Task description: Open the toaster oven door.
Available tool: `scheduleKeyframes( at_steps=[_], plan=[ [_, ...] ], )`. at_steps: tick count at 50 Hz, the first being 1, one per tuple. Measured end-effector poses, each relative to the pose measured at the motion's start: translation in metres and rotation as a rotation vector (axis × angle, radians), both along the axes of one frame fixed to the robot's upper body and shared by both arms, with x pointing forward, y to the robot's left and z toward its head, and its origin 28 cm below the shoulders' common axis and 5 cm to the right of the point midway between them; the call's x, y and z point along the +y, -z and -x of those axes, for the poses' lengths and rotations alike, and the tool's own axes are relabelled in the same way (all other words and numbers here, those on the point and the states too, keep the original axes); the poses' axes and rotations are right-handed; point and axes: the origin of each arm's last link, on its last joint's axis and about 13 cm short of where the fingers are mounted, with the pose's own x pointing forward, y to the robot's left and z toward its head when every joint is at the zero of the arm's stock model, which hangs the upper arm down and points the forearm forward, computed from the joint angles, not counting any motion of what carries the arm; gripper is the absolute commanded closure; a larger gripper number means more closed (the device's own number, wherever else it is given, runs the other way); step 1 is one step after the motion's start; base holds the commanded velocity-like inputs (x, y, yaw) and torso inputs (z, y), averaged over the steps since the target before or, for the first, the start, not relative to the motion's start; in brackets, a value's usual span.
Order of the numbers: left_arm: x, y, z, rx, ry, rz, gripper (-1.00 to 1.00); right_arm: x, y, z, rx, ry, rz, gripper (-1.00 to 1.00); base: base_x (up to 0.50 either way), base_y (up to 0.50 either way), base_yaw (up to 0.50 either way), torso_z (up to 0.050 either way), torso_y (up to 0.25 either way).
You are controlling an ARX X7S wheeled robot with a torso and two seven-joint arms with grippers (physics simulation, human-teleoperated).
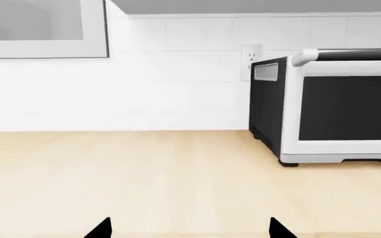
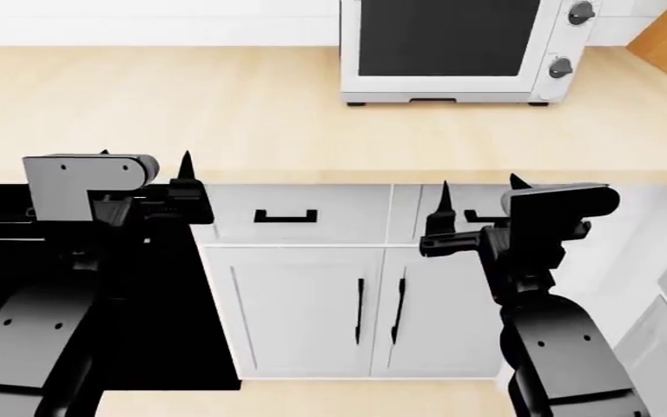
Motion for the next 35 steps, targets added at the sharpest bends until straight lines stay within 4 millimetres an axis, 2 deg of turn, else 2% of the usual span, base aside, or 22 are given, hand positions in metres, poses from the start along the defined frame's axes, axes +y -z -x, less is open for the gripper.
scheduleKeyframes(
  at_steps=[8,35],
  plan=[
    [-0.0003,-0.0004,0.0006,-0.001,0.004,-0.004,-1.0,-0.002,-0.0016,0.0008,-0.01,0.009,-0.007,-1.0,0.06,0.0,0.0,0.0,0.0],
    [0.0006,0.0024,0.003,0.003,0.006,-0.007,-1.0,-0.0017,-0.0007,0.0015,-0.01,0.013,-0.011,-1.0,0.19,0.0,0.0,0.0,0.0]
  ],
)
